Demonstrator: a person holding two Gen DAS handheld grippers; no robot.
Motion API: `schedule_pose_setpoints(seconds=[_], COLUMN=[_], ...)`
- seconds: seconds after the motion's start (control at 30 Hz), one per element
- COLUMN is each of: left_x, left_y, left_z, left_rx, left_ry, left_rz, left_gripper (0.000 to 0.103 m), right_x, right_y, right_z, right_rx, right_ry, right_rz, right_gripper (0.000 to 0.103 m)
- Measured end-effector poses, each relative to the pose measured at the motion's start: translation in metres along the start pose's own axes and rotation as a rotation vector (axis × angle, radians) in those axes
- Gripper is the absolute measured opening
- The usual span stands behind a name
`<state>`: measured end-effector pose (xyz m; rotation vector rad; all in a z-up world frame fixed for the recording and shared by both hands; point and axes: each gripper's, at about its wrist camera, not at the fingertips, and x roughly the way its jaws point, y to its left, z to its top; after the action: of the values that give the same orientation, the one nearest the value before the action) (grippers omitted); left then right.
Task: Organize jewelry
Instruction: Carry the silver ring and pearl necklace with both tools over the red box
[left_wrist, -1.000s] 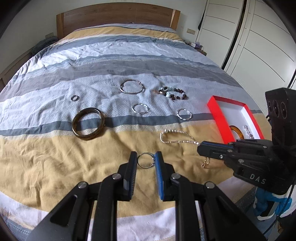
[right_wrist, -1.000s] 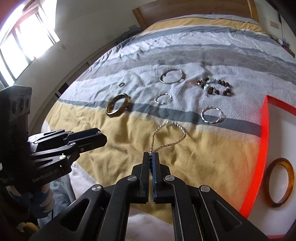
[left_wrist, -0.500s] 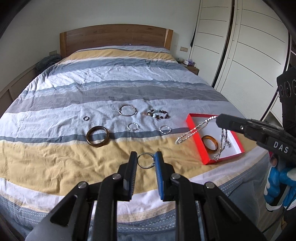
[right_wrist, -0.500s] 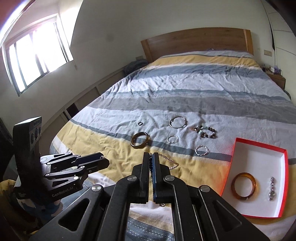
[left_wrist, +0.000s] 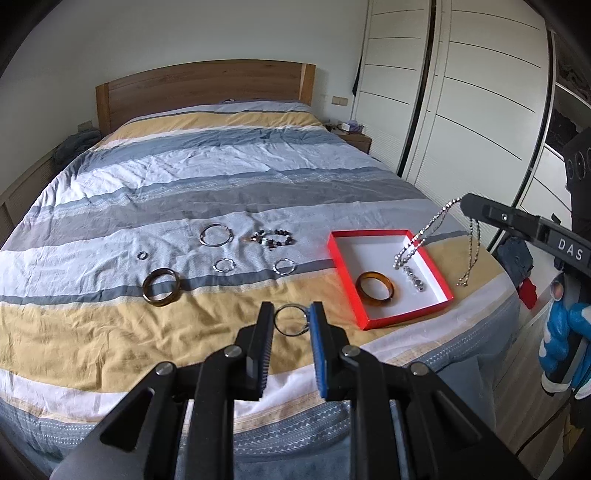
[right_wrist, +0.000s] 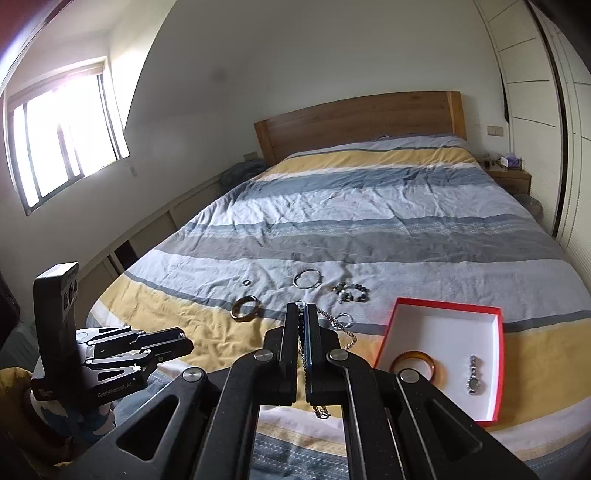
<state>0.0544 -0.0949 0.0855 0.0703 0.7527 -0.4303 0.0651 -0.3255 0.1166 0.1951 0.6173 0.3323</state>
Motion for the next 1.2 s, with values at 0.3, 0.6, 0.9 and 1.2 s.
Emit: schedule_pose_setpoints(seconds=[0.3, 0.6, 0.9, 1.2], left_x=[0.061, 0.15, 0.25, 0.312], left_y=[-0.061, -0.108, -0.117, -0.114], left_z=[0.022, 0.047, 0.066, 0.07], left_rx=[0.101, 0.173, 0.16, 0.133], left_ry=[0.081, 0.151, 0.214, 0.266], left_rz=[-0.065, -0.106, -0.096, -0.082], left_gripper=[0.018, 0.018, 0.018, 0.018], right_x=[-0.014, 0.024, 0.099, 0.148], right_y=[-0.081, -0.158, -0.215, -0.235], right_z=[-0.009, -0.022, -0.031, -0.022], right_rx=[0.095, 0.184, 0.243, 0.238], right_ry=[-0.005, 0.064, 0.155, 0.179], right_rz=[-0.095, -0.153, -0.188, -0.21], right_gripper=[0.003, 0.003, 0.003, 0.003])
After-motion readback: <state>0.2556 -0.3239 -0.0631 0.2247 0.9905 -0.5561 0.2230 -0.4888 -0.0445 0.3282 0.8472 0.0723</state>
